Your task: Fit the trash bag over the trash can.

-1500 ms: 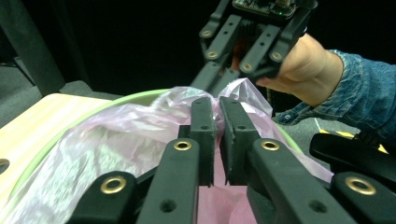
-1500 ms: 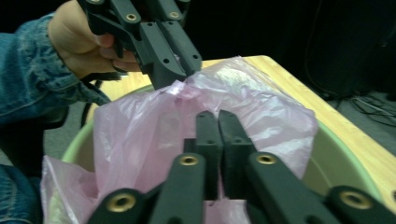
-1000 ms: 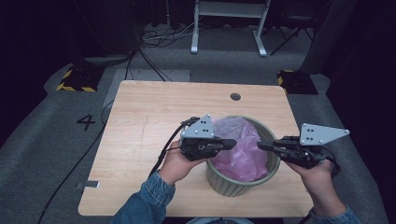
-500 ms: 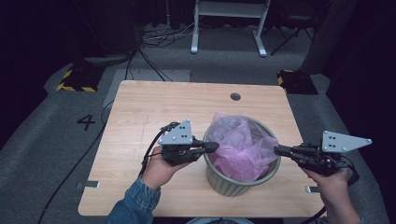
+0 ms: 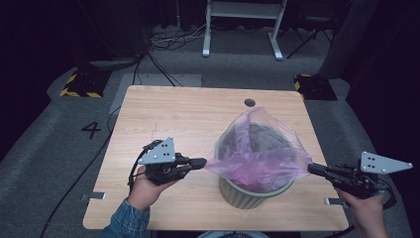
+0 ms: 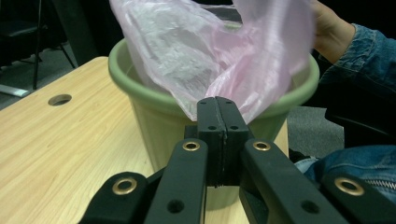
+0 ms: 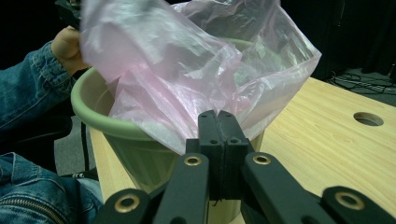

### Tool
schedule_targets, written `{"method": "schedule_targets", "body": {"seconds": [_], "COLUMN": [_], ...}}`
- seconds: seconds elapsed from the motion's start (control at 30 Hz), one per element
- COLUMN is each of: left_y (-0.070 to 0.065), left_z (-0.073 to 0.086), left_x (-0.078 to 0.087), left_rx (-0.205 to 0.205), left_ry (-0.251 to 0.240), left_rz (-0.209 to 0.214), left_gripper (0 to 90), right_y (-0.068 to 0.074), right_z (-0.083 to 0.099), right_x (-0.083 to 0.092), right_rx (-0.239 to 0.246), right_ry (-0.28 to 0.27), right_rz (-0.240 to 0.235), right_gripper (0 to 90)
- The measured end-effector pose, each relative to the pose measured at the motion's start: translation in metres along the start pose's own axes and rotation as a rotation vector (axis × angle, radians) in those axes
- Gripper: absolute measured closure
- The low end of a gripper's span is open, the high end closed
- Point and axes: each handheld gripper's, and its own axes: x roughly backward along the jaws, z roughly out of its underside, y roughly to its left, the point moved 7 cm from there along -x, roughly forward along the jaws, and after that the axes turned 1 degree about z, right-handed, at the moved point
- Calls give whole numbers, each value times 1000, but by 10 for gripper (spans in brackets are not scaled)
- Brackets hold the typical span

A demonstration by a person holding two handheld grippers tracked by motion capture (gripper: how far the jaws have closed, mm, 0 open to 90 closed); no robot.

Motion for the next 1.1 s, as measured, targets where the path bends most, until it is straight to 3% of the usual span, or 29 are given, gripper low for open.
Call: {"method": "schedule_targets", "body": {"seconds": [0.23, 0.37, 0.47, 0.5, 0.6, 0.7, 0.8, 0.9, 1.0, 1.1], "left_y": [-3, -1, 2, 4, 12, 20, 27, 35, 41, 46], "left_z": [14, 25, 25, 23, 11, -5, -22, -32, -41, -46], "left_x": [8, 15, 18, 19, 21, 25, 25, 20, 11, -1], "left_rx": [-18, -1, 11, 20, 50, 68, 61, 59, 56, 30], "left_ry": [25, 36, 15, 0, -21, -63, -90, -80, -69, -44], "left_rz": [-5, -23, -45, -64, -91, -99, -112, -131, -127, -90], "left_gripper": [895, 895, 887, 821, 590, 511, 490, 479, 476, 463], "right_y": [8, 10, 12, 13, 11, 7, 1, -2, -6, -15], "right_z": [4, 8, 10, 10, 5, -4, -20, -38, -51, -59], "right_x": [9, 19, 24, 24, 26, 28, 34, 39, 40, 35], "right_rx": [29, 28, 30, 31, 1, -22, -19, 0, 15, 24], "right_ry": [-10, 2, 7, 9, -2, -1, -22, -53, -55, -43], "right_rz": [12, 29, 26, 21, 17, 15, 42, 67, 98, 116], "right_gripper": [900, 900, 899, 876, 641, 463, 434, 416, 415, 403]}}
